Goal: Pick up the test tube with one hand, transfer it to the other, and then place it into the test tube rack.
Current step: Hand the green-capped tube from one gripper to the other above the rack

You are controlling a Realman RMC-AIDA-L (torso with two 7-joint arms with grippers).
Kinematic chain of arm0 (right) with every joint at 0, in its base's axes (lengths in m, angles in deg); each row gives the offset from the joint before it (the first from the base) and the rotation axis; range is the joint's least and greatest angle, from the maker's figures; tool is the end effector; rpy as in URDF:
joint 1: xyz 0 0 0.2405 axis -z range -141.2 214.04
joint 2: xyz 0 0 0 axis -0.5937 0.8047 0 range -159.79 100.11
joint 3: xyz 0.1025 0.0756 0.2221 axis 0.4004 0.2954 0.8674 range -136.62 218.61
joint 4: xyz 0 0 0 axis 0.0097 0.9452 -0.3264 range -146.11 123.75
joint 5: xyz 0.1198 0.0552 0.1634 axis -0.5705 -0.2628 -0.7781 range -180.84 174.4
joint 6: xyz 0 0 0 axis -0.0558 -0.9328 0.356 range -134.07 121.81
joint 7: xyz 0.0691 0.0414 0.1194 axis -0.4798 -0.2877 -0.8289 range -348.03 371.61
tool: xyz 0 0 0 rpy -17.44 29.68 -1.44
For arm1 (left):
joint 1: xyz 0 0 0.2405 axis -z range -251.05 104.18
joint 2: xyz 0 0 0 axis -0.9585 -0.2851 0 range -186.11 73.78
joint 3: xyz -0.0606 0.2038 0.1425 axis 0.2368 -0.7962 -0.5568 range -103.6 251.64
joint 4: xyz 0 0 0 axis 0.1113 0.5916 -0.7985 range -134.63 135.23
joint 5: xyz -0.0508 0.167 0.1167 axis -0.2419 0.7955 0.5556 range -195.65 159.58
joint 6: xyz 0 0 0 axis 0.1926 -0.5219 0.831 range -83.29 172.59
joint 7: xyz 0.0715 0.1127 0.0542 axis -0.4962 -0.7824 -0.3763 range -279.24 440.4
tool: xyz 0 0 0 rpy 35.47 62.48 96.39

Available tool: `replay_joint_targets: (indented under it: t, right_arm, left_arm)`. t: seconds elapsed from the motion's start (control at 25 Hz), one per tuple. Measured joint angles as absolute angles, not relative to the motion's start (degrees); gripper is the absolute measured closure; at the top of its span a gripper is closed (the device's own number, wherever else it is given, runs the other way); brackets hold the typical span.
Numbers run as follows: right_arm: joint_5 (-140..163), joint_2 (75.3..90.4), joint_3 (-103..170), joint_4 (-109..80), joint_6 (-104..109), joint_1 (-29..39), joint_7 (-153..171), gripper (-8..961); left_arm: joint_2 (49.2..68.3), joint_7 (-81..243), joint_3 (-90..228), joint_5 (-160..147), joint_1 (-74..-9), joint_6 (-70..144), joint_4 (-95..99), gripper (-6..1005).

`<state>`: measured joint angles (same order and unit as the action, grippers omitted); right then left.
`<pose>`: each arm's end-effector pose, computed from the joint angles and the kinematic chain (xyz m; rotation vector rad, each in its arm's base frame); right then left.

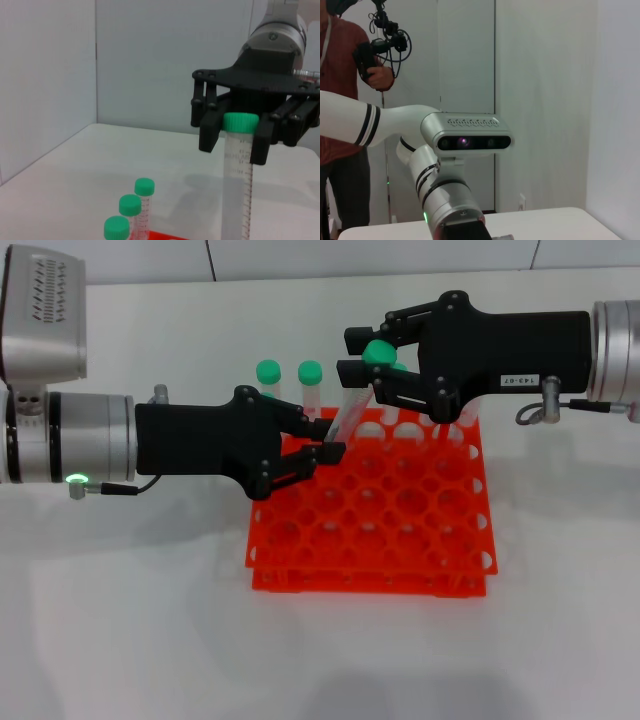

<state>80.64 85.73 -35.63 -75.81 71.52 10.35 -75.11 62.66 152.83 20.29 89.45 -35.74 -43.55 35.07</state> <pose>0.1374 0.3459 0.0154 -2.7746 0.0758 0.8537 -0.2016 0.3468 -0.0318 -2.9419 -0.2282 -0.7032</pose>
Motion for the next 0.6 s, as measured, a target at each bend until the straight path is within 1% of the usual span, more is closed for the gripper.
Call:
replay_joint_targets:
  t: [0.6]
  right_arm:
    - [80.60, 85.64, -36.37, -76.40, 71.55, 10.27, -74.98, 685]
  left_arm:
    - [62.66, 152.83, 20.15, 89.56, -35.82, -43.41, 35.11, 791]
